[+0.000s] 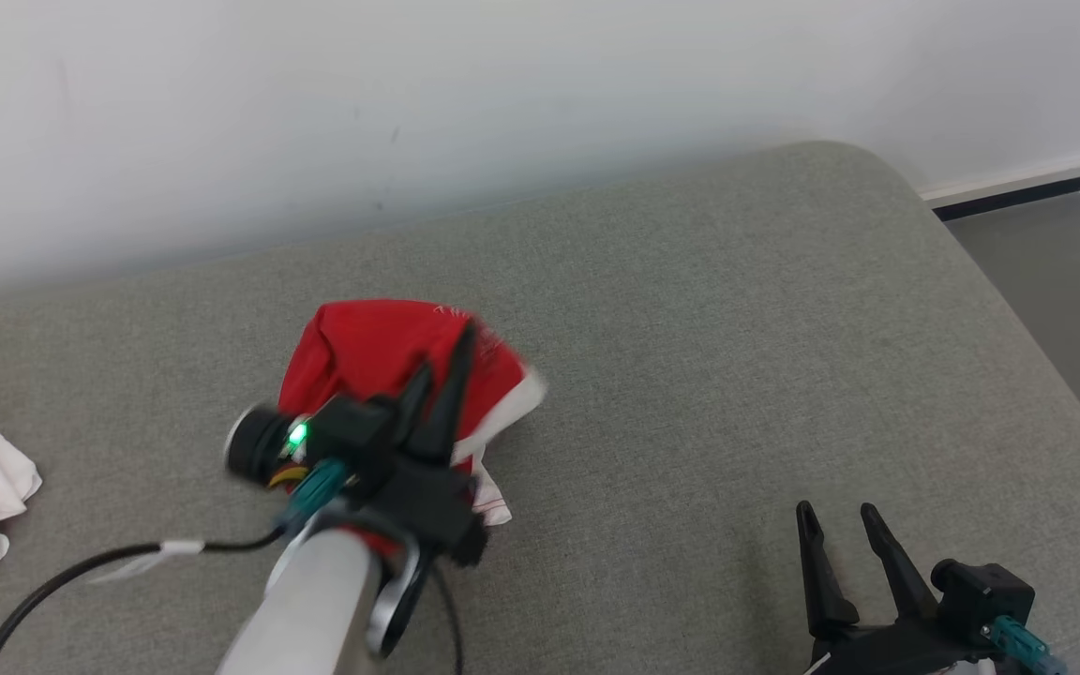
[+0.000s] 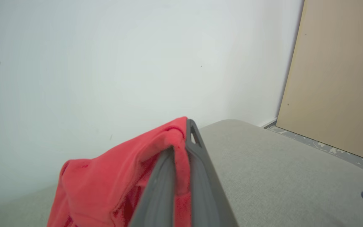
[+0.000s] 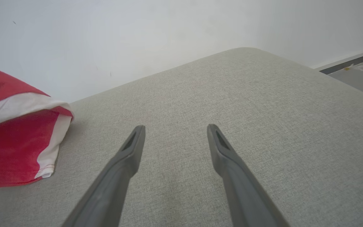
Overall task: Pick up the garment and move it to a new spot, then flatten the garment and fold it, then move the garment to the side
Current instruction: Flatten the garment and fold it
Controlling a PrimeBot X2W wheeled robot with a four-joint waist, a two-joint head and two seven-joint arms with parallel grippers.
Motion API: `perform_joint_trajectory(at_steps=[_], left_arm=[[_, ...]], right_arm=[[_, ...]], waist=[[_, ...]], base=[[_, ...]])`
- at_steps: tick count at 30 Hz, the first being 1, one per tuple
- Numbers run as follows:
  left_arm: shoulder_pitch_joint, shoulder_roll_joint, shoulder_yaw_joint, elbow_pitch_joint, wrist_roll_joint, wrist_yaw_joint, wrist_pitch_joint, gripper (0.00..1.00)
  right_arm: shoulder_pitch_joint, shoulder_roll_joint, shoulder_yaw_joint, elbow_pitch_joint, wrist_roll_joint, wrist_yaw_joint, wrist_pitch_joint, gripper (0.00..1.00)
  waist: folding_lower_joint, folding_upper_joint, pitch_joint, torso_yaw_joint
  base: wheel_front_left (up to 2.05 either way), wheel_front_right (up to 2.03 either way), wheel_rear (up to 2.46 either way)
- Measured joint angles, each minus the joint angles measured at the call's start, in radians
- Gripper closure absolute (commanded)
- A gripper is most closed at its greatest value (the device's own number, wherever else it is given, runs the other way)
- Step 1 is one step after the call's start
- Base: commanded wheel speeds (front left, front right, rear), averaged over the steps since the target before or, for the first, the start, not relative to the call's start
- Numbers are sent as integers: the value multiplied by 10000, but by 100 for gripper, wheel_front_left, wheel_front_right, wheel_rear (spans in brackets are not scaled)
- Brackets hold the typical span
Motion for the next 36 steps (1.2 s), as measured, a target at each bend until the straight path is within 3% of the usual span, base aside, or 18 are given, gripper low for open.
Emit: perform_joint_trajectory(at_steps=[10, 19, 21, 25, 28, 29, 30, 36], left_arm=[[-2773, -123, -2100, -811, -1964, -63, 182, 100], [-3149, -142, -2061, -1300, -4215, -52, -127, 100], [-2660, 79, -1850, -961, -4334, 128, -153, 100], [-1456, 1166, -1473, 282, -4378, 646, 82, 100], [-906, 1561, -1262, 1214, -4387, 1062, 115, 100], [-811, 1632, -1177, 1490, -4393, 1216, 119, 53], [-726, 1714, -1137, 1768, -4395, 1329, 148, 0], [-448, 2033, -821, 2734, -4358, 1745, -36, 0]], right_arm=[[-156, 0, 174, 261, 207, 0, -178, 0], [-178, 0, 104, 474, 274, 0, -334, 0], [-186, -2, 111, 516, 288, 0, -351, 0], [-209, 6, 151, 566, 313, 0, -370, 0], [-248, -4, 121, 564, 305, 0, -380, 0], [-267, -4, 127, 564, 284, 0, -374, 0], [-295, -2, 128, 560, 267, 0, -357, 0], [-391, 2, 128, 523, 247, 0, -337, 0]], waist=[[-1, 0, -23, -286], [-1, 0, 23, -257], [-1, 0, 35, -159], [-1, 0, 67, 48], [-1, 0, 115, 217], [-1, 0, 136, 273], [-1, 0, 156, 328], [-1, 0, 230, 542]], base=[[0, 0, 0], [0, 0, 0], [0, 0, 0], [0, 0, 0], [0, 0, 0], [0, 0, 0], [0, 0, 0], [0, 0, 0]])
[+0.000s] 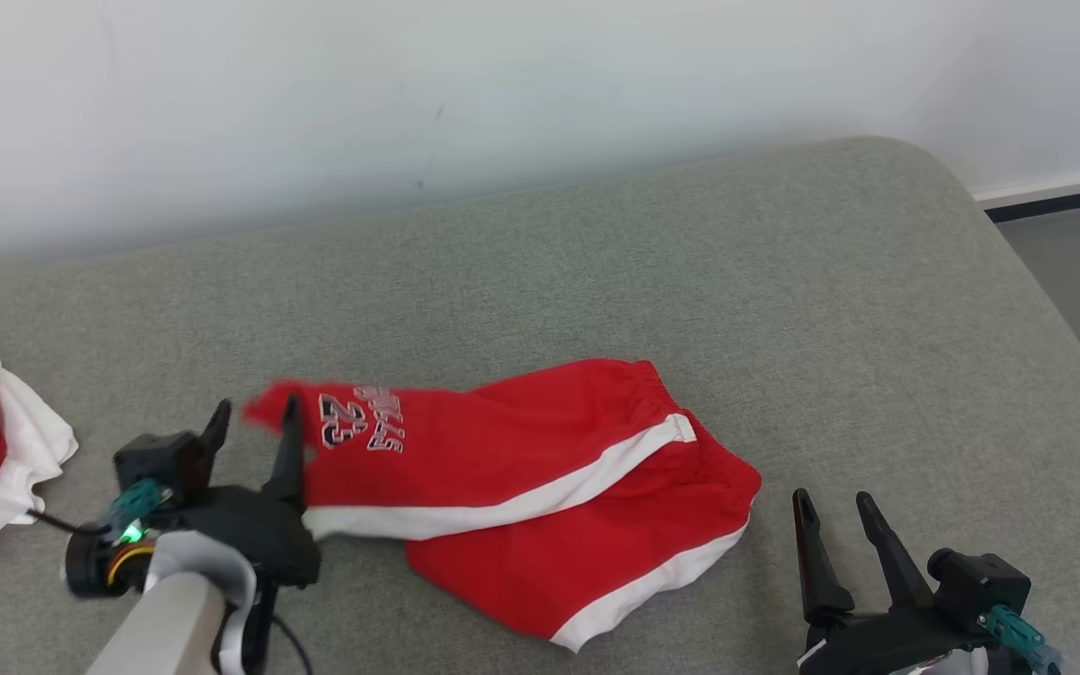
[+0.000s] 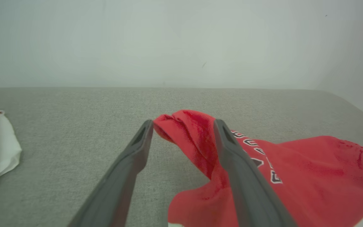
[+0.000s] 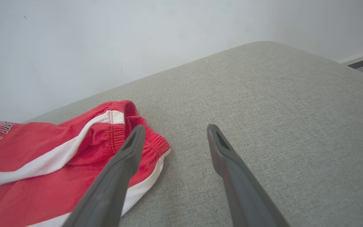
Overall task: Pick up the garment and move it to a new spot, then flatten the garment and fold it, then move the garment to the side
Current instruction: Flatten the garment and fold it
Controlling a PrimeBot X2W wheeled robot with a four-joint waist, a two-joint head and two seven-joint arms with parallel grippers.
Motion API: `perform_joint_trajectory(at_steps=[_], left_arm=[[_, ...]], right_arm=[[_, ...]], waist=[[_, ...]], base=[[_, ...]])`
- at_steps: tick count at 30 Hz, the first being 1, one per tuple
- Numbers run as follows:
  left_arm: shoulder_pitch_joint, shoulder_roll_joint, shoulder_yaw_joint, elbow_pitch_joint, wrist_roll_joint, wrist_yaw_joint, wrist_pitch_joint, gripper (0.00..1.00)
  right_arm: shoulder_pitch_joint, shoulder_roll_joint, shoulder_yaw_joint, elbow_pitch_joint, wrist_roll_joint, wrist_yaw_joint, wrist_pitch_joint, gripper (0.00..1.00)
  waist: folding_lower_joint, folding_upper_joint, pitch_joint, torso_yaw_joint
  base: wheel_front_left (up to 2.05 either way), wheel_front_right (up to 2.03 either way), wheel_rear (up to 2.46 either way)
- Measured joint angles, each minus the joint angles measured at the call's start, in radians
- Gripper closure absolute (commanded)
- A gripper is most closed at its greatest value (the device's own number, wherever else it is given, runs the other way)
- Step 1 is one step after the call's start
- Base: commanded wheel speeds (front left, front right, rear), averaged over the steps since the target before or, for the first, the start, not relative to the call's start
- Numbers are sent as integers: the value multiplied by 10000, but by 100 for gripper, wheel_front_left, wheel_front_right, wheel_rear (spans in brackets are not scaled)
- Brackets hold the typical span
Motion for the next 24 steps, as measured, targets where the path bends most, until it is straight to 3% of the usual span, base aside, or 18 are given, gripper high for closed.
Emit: perform_joint_trajectory(at_steps=[6, 10, 17, 24], left_arm=[[444, 222, 648, 481, -316, 305, -119, 0], [861, 244, 694, 598, -591, 173, -40, 0], [1393, 161, -150, 443, -529, -500, 1012, 0], [1582, 408, -846, 272, 54, -232, 1751, 0]], right_arm=[[17, 0, -82, -90, -81, 0, 77, 0], [40, -2, -136, -169, -86, 0, 171, 0], [16, -4, -403, -644, -336, 0, 541, 0], [118, 2, -393, -1022, -359, 0, 790, 0]], waist=[[0, 0, 16, 162], [0, 0, 19, 261], [-1, 0, -43, 362], [0, 0, -91, 386]], base=[[0, 0, 0], [0, 0, 0], [0, 0, 0], [0, 0, 0]])
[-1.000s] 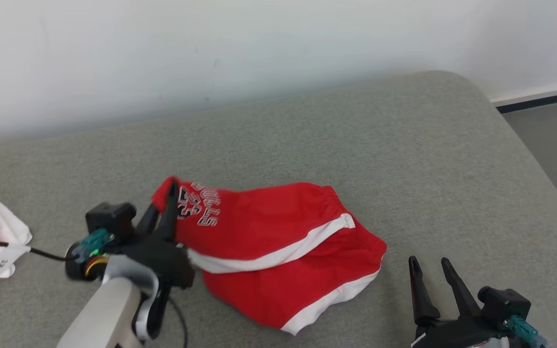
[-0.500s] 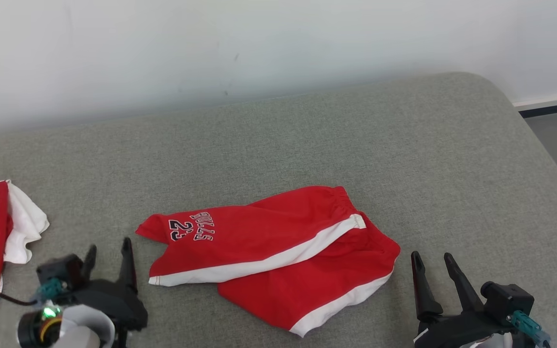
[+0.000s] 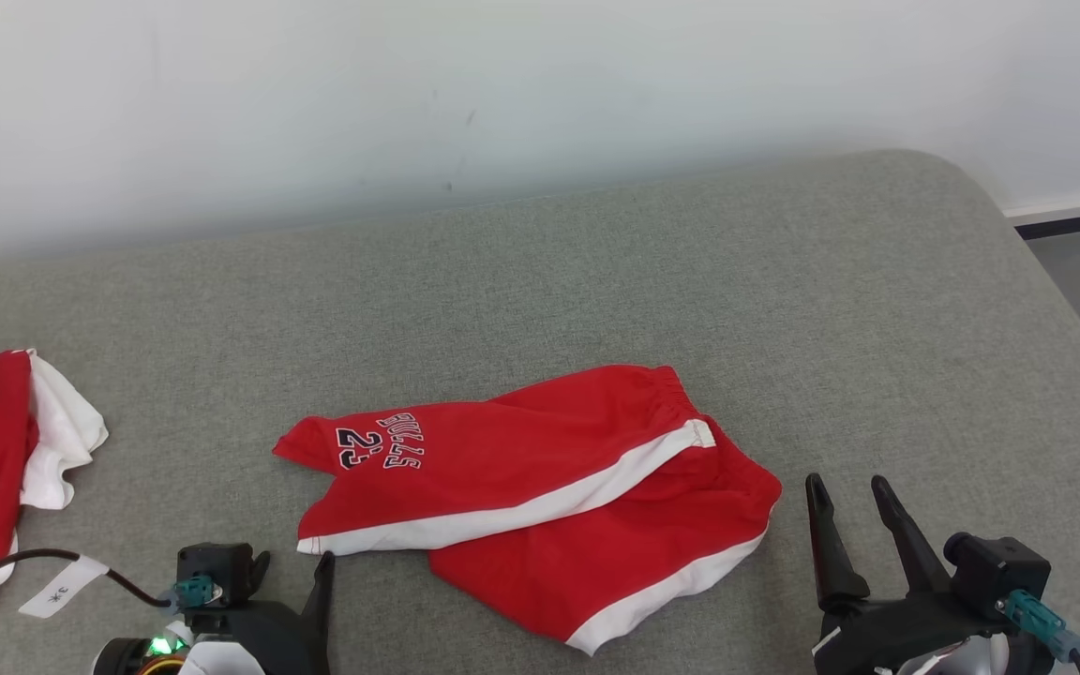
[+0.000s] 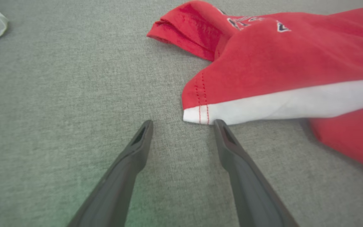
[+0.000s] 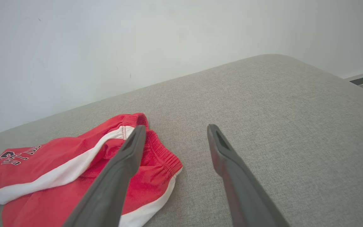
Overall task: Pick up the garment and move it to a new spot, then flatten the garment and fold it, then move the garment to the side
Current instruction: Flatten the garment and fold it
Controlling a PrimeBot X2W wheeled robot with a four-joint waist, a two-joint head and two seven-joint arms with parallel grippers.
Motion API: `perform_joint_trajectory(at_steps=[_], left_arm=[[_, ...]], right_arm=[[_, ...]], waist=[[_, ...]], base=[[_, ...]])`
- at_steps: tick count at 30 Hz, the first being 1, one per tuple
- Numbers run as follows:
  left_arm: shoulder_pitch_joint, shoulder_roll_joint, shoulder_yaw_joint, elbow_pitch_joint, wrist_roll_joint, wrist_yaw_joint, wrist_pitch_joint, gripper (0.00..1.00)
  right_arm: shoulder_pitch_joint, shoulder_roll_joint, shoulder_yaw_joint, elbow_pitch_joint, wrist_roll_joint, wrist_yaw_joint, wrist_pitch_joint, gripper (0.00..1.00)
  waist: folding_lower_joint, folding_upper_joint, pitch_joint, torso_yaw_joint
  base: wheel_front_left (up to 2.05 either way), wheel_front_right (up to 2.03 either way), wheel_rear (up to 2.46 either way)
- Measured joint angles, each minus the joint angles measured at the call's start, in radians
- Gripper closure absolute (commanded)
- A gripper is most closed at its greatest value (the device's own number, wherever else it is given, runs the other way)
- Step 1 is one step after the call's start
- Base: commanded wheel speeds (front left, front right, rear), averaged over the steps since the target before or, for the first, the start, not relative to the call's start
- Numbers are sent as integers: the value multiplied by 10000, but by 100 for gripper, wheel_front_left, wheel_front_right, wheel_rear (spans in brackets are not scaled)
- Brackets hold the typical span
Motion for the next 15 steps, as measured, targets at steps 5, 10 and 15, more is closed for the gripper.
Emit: perform_joint_trajectory(at_steps=[5, 10, 15], left_arm=[[6, 19, -75, -182, 58, 84, -109, 0], [-52, -29, -174, -155, 104, 82, -105, 10], [-233, -113, -226, -86, 109, 82, -90, 55]], right_arm=[[106, -2, 44, -128, 25, 0, 82, 0], [92, -4, 123, -199, 25, 0, 169, 0], [-137, -4, 428, -255, -100, 0, 502, 0]], waist=[[0, 0, 49, -18], [0, 0, 76, -43], [0, 0, 103, -84]], base=[[0, 0, 0], [0, 0, 0], [0, 0, 0]])
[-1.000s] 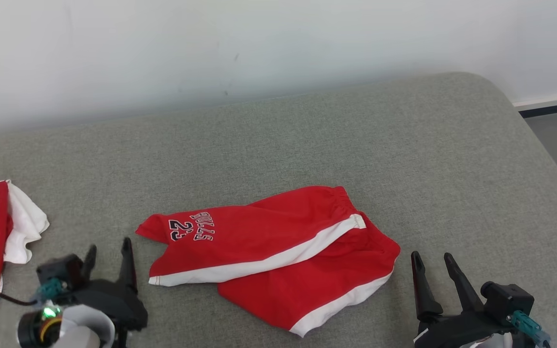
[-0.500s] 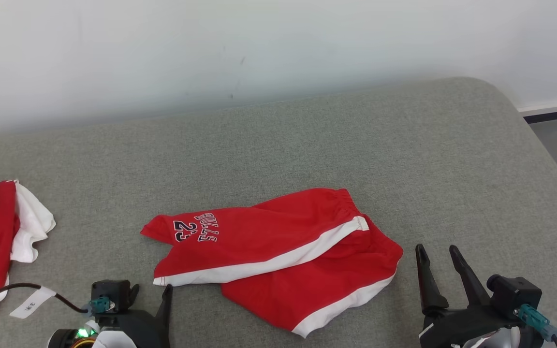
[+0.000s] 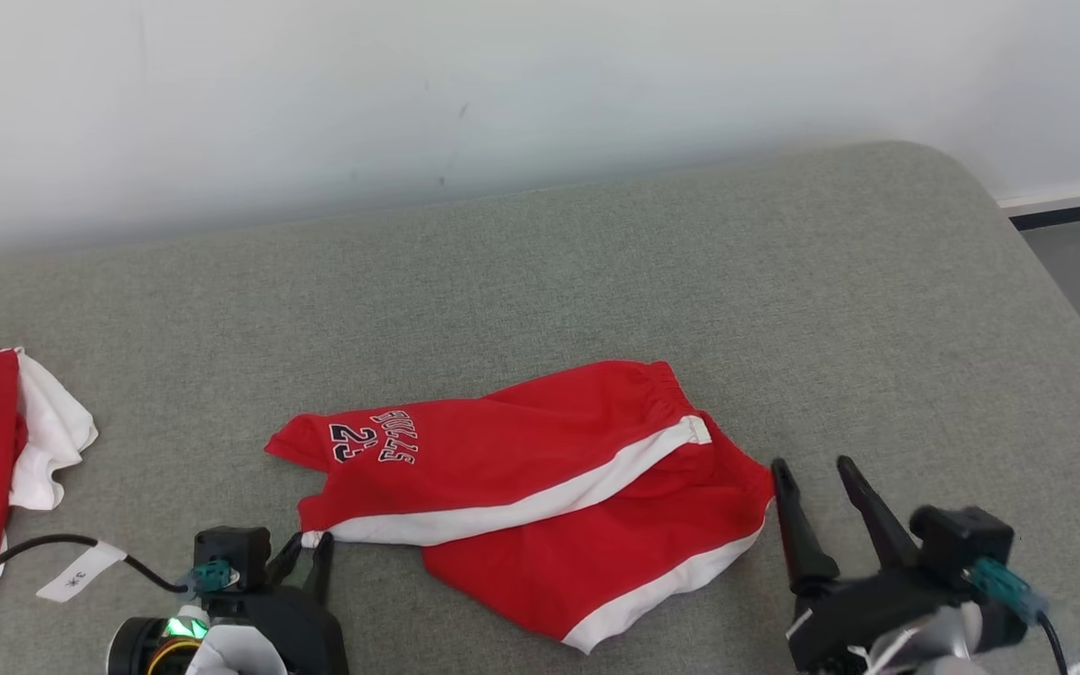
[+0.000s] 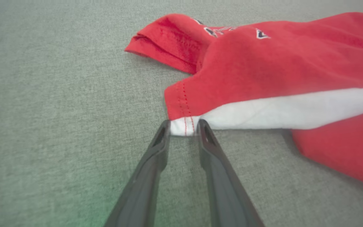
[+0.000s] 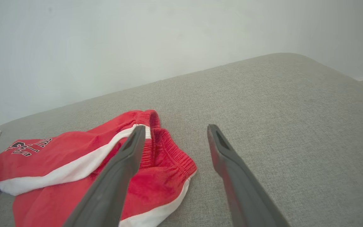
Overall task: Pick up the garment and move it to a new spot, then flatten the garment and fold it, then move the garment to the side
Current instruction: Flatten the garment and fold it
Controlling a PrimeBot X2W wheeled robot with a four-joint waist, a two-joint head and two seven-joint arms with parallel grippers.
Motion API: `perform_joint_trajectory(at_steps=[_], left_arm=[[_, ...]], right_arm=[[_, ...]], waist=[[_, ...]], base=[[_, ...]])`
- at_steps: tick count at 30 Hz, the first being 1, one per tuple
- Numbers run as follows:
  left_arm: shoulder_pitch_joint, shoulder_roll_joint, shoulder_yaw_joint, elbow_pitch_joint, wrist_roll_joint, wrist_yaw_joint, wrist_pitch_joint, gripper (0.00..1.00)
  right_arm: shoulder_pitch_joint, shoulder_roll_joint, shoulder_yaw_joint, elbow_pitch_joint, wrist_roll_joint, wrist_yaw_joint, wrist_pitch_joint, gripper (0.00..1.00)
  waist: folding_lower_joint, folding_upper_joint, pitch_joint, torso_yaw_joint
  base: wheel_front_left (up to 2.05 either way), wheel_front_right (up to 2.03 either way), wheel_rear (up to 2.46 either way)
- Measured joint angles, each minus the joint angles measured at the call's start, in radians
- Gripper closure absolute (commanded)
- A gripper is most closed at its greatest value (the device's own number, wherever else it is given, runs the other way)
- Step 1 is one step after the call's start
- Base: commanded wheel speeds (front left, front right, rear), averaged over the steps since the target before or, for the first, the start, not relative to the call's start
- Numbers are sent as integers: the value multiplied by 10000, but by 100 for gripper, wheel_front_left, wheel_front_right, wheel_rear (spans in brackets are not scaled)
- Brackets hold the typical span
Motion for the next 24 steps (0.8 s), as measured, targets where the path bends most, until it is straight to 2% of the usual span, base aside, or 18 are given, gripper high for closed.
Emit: perform_joint_trajectory(at_steps=[1, 2, 3, 14, 20, 21, 22, 24], left_arm=[[-40, -19, -4, 19, 0, -2, -4, 60], [-59, -27, -10, 46, 0, -10, -19, 71], [-82, -27, -15, 90, 0, -12, -31, 100], [-465, -117, -159, 109, 59, 27, -27, 100], [-601, -201, -259, 31, 59, -4, -19, 100], [-602, -217, -267, 21, 59, -8, -17, 100], [-603, -226, -274, 12, 59, -10, -19, 100], [-616, -244, -293, -4, 59, -10, -17, 100]], right_arm=[[-102, 0, 58, -12, -63, 0, 138, 0], [-207, 2, 119, -12, -136, 0, 326, 0], [-320, 0, 186, -12, -173, 0, 543, 0], [-2165, 4, 721, 648, -483, 0, 4180, 0], [-2643, 0, 395, 1181, -675, 0, 4851, 0], [-2672, 0, 351, 1231, -675, 0, 4903, 16], [-2685, 0, 328, 1294, -671, 0, 4997, 23], [-2685, 0, 318, 1361, -564, 0, 5154, 25]], waist=[[0, 0, 12, -4], [0, 0, 28, -7], [0, 0, 49, -9], [1, 0, 384, 309], [1, 0, 511, 659], [1, 0, 525, 709], [0, 0, 536, 750], [1, 0, 550, 813]], base=[[0, 0, 0], [0, 0, 0], [0, 0, 0], [0, 0, 0], [0, 0, 0], [0, 0, 0], [0, 0, 0], [0, 0, 0]])
